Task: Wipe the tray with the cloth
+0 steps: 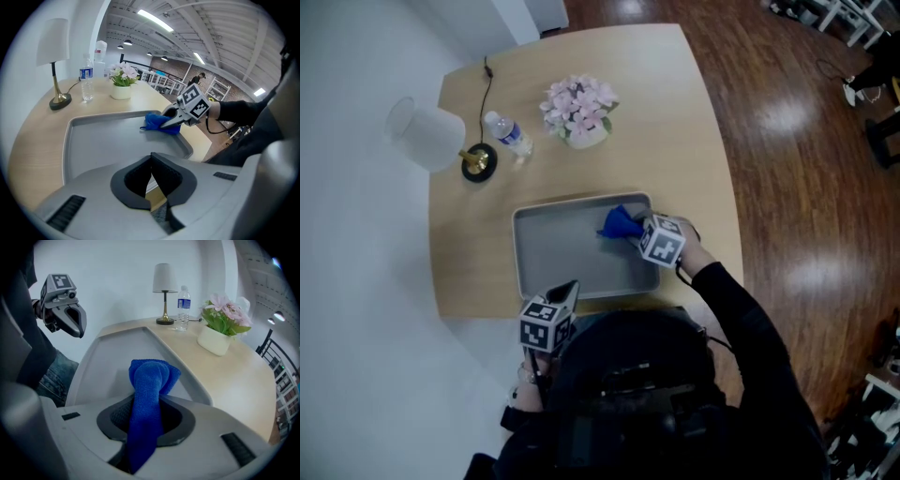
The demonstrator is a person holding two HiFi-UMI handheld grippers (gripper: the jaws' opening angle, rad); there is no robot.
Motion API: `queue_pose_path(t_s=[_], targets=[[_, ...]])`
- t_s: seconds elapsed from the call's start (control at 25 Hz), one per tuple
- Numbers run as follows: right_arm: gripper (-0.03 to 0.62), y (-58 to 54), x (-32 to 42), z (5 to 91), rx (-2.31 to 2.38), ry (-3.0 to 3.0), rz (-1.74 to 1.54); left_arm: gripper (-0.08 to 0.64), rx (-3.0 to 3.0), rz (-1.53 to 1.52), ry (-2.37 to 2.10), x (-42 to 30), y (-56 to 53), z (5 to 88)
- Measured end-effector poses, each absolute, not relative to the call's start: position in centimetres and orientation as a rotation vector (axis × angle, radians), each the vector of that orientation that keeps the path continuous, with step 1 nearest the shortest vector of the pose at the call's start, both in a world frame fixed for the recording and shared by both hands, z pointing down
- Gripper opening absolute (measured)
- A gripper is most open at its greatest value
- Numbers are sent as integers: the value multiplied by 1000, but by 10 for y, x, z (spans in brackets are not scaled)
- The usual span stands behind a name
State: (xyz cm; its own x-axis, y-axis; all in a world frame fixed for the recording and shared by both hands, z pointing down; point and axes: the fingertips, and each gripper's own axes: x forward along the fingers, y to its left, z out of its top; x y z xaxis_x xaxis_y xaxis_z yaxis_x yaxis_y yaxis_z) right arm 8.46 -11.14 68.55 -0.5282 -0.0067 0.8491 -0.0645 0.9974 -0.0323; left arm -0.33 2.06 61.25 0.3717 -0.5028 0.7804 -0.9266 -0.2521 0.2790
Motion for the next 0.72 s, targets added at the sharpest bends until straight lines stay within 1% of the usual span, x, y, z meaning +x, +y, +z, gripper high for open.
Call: queue_pose_path(t_s=[0.24,0.4,0.72], targets=[[104,-50,106,694,42,-2100,134,0,1909,729,-1221,-1,25,612],[104,-15,107,687,2,-2108,196,0,1928,748,-1180,3,31,614],[104,16,111,691,26,-2024,295,0,1972,798,-1096,5,43,609]])
